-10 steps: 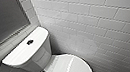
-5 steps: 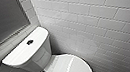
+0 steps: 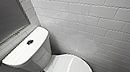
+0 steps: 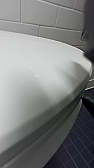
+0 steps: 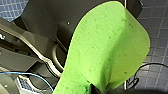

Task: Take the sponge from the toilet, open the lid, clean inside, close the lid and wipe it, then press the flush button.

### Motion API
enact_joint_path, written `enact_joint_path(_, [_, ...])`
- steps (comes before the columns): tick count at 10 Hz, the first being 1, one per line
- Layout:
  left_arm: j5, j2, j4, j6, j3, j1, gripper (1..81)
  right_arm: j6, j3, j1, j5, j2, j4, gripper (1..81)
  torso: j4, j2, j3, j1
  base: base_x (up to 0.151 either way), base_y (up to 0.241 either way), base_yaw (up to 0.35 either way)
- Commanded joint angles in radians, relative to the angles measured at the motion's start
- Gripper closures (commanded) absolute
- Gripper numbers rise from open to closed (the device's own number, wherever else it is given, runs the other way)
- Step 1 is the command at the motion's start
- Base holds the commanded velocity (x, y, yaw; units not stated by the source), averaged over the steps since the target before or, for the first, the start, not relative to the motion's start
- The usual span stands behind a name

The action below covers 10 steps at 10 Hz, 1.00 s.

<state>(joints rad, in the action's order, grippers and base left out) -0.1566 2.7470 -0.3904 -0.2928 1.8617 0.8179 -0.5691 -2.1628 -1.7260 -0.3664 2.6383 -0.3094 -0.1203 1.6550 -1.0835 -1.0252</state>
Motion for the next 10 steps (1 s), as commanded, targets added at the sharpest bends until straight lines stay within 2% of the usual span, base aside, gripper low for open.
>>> enact_joint_path(1, [0.009,0.030,-0.007,-0.034,0.033,-0.125,1.0,0.002,0.002,-0.039,0.078,-0.016,-0.017,81.1,0.000,0.000,0.000,0.000,0.000,0.000,0.000])
enact_joint_path(7, [-0.015,-0.045,-0.004,-0.049,-0.122,-0.157,1.0,0.002,-0.017,-0.041,0.080,-0.005,-0.019,81.1,0.000,0.000,0.000,0.000,0.000,0.000,0.000])
enact_joint_path(10, [-0.017,-0.045,-0.004,-0.057,-0.119,-0.157,1.0,0.002,-0.017,-0.041,0.078,-0.005,-0.019,81.1,0.000,0.000,0.000,0.000,0.000,0.000,0.000])
